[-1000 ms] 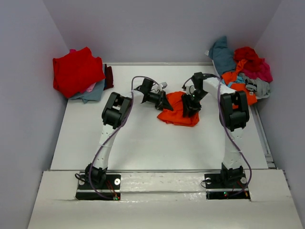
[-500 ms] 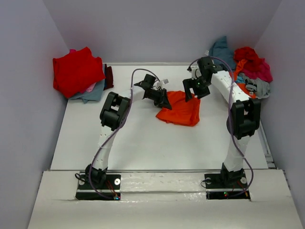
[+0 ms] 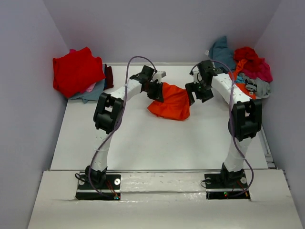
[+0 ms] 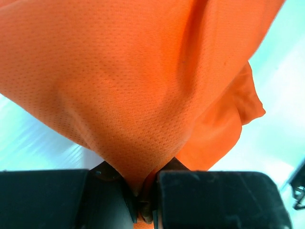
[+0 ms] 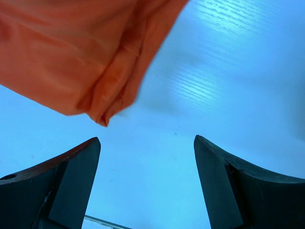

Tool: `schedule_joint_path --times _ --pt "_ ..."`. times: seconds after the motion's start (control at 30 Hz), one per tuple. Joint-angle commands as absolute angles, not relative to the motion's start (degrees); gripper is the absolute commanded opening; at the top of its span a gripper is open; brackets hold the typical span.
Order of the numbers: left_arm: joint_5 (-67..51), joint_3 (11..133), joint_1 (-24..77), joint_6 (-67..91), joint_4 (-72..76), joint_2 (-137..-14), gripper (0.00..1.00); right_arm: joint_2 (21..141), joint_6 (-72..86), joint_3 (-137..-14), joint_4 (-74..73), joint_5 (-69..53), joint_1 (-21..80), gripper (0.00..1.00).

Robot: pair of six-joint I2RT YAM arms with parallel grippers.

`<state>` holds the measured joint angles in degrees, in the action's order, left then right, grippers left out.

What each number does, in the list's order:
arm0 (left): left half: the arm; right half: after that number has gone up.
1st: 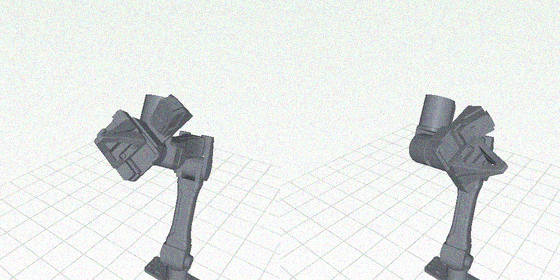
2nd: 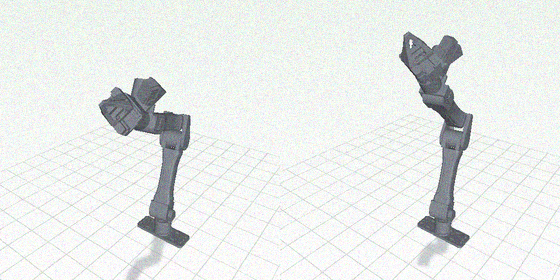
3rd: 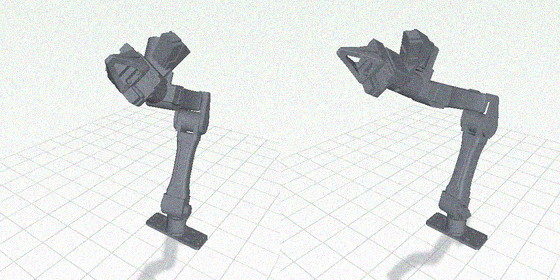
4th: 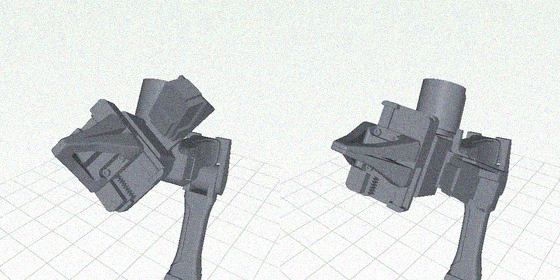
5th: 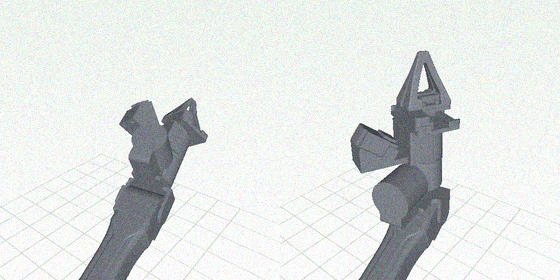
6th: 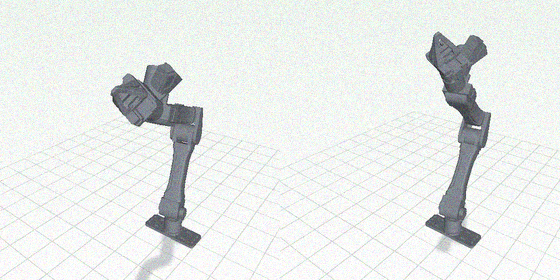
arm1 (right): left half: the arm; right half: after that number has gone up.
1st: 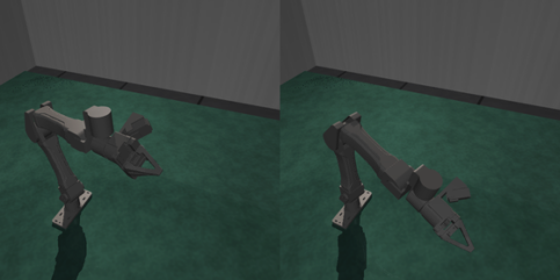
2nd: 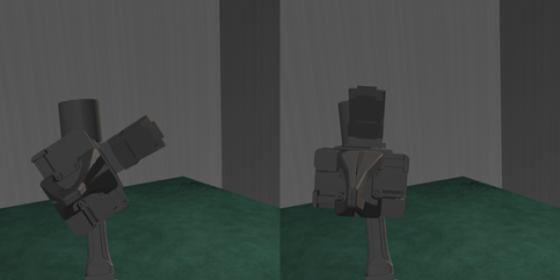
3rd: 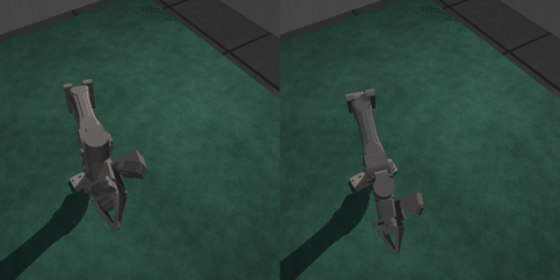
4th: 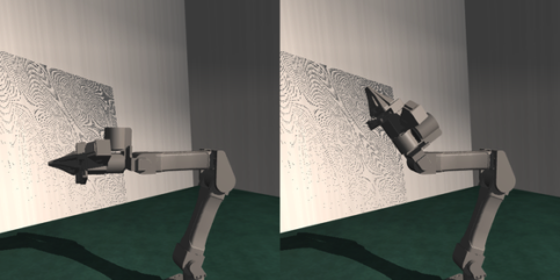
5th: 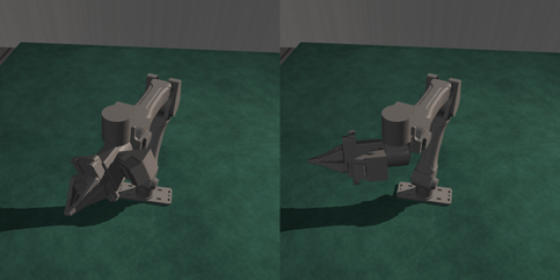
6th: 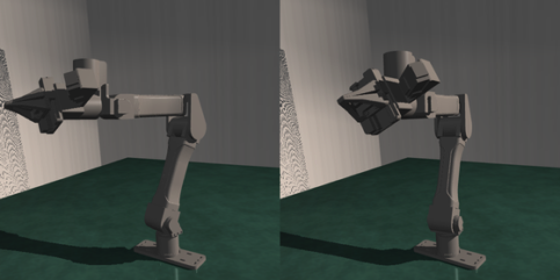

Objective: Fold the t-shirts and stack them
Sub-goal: Neatly place the folded tshirt to the corner

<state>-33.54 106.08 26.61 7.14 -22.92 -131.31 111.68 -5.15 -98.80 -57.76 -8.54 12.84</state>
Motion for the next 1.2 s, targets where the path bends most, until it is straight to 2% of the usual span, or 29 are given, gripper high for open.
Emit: schedule_joint_path --times 0.0,0.5,1.17 --pt "-25.06 108.98 26.46 0.8 -26.28 -123.41 0.05 106.88 -4.75 -97.47 -55.72 -6.68 13.1 0.85" --pt "-7.66 112.85 21.55 -8.08 -28.74 -113.39 0.05 102.48 -4.83 -89.91 -54.84 -8.08 13.1 0.85" --pt "-0.7 118.83 5.98 -13.8 -28.3 -105.12 0.05 100.11 -5.19 -84.11 -53.7 -8.96 13.1 0.86"
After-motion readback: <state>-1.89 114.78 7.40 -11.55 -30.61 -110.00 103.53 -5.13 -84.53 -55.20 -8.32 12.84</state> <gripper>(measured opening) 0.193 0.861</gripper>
